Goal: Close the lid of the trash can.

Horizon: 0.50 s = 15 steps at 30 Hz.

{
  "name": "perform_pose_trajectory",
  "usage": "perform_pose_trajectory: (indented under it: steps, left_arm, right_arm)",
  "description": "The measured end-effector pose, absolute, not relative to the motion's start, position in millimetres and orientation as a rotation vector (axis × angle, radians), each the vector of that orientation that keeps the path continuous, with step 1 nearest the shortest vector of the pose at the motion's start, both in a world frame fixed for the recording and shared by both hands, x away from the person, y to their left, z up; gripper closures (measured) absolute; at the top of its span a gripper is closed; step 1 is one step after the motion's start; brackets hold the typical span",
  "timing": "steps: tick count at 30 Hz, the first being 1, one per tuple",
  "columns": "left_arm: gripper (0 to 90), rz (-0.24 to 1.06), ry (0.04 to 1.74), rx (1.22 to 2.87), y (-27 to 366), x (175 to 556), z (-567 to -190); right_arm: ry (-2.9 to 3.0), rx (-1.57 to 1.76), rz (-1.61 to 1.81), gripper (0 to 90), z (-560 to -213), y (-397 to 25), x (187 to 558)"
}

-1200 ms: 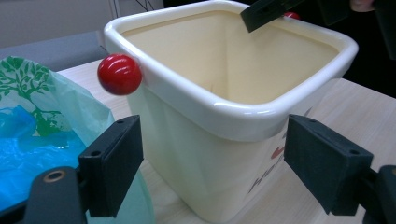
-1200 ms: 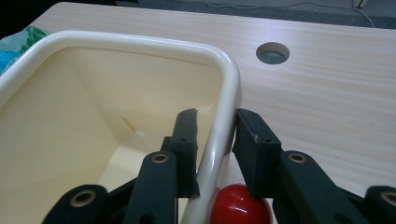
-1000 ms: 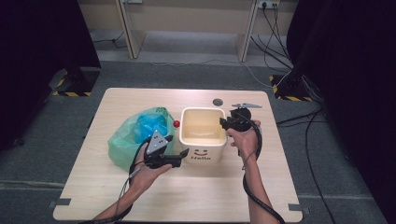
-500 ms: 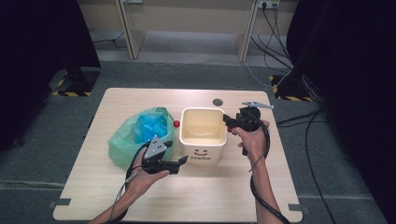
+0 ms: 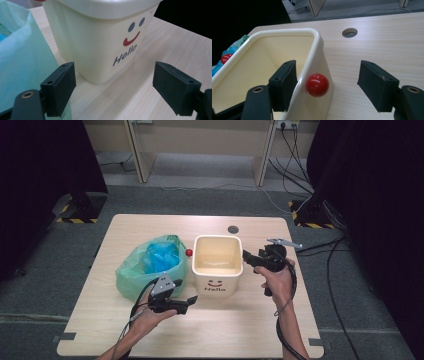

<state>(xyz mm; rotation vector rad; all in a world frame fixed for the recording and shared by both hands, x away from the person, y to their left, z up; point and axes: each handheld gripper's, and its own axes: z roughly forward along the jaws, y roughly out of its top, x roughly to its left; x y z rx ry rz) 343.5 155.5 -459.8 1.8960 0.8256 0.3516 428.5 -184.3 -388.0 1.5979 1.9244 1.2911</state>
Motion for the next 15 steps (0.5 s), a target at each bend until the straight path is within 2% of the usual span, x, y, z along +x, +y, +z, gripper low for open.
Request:
perform_pose_trajectory:
  steps: [15]
  left_arm:
    - [17.8, 0.352, 0.824, 1.929, 163.4, 334.9, -472.6]
  right_arm:
    - [1.931, 1.602, 1.302, 27.7, -407.8, -198.9, 406.3]
